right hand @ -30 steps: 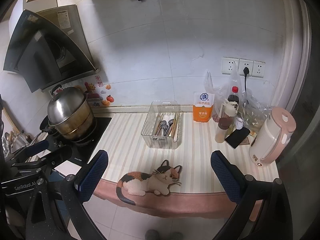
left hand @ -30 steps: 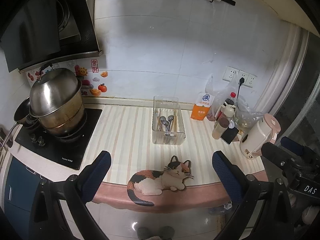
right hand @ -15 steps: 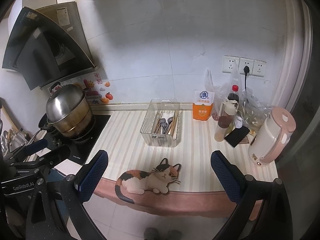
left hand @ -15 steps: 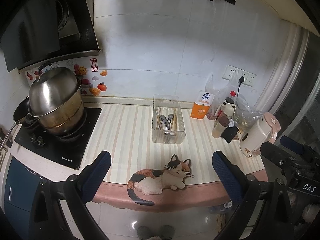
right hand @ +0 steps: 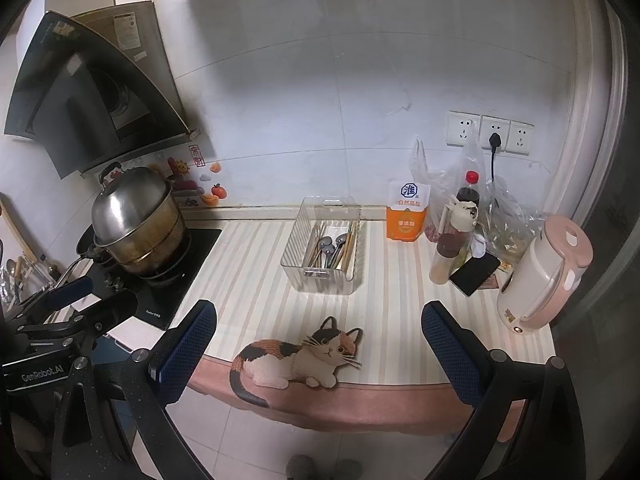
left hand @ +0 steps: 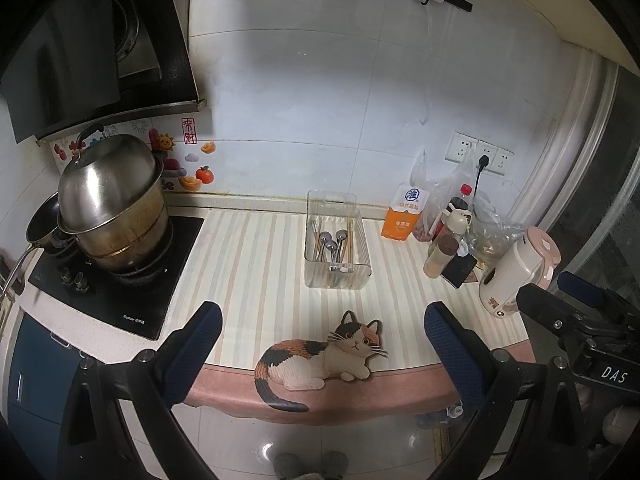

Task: Organize utensils

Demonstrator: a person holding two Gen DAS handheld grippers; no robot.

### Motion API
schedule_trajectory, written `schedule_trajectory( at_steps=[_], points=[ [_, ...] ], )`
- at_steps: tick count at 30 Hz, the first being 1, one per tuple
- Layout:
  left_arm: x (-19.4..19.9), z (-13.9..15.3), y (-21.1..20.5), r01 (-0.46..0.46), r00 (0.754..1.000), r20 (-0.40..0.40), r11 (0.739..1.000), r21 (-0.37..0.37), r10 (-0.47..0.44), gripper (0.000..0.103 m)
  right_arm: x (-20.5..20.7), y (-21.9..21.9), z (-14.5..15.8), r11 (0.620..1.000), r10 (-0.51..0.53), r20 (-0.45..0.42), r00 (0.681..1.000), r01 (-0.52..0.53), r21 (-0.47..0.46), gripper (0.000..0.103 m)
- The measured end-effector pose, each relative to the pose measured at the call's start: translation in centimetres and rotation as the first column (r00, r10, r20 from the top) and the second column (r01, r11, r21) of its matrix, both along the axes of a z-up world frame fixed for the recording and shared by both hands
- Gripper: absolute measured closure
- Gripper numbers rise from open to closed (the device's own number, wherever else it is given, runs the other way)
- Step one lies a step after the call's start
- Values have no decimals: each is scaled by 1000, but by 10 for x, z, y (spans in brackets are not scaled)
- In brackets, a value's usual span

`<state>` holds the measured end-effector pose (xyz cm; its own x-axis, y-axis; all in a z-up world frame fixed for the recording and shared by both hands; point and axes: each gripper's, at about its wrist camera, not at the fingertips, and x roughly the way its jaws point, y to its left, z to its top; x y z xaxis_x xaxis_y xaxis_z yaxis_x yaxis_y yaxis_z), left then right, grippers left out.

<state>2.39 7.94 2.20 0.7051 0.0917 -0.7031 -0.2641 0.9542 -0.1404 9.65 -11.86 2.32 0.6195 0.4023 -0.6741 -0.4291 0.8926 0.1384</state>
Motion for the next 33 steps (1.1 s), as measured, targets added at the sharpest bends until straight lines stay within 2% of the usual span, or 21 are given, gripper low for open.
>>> schedule_trajectory(
  at_steps=[33],
  points=[
    [7, 3, 2, -8, 1000, -2, 1000, 15, 8, 0, 6, 1, 2, 1000, 6, -5, 1000, -6, 4, 0]
  ],
)
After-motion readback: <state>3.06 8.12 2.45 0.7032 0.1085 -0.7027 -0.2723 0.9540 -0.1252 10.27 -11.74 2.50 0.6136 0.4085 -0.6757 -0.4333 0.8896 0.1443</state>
